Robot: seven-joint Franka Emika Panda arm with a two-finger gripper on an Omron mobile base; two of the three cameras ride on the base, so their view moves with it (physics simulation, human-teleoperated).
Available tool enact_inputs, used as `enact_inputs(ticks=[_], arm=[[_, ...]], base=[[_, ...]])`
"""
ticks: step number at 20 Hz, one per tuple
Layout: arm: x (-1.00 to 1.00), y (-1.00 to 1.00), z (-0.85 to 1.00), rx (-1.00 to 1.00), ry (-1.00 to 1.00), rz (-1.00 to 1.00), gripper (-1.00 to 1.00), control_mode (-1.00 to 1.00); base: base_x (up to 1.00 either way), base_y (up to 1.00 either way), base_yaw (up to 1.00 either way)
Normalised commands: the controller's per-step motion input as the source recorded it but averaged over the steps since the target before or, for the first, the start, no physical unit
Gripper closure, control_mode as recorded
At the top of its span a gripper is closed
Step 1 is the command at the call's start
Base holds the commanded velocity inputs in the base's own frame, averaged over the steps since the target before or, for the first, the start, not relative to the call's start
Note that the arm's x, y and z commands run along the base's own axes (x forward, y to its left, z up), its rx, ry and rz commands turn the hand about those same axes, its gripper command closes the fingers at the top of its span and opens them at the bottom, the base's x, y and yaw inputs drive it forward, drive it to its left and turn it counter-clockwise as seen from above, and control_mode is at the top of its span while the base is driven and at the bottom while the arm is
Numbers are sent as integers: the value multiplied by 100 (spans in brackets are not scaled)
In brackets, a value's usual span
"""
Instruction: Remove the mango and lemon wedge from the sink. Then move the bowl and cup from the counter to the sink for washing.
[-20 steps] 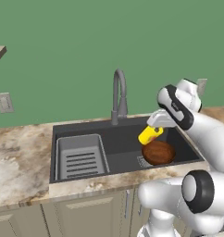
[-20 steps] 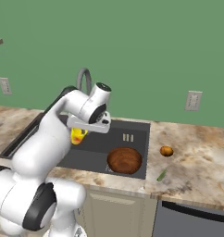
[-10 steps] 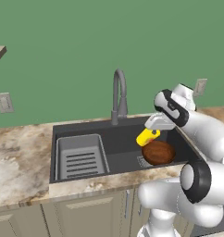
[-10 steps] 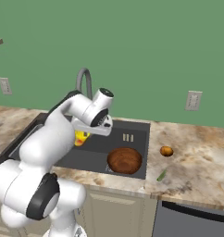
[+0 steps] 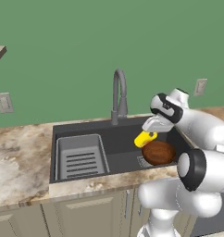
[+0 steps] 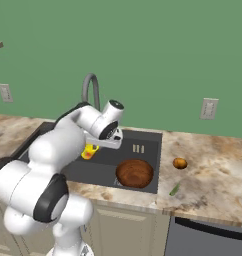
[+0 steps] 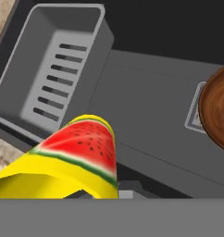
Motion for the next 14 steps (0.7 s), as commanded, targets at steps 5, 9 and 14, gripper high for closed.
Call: enact_inputs(ticks=[5, 9, 14], arm=[[20, 0, -25, 0, 0, 0, 100, -100], [18, 2, -25, 0, 0, 0, 100, -100], [17, 2, -26, 0, 0, 0, 100, -100]], base=[[0, 0, 0], [0, 0, 0], [0, 0, 0]])
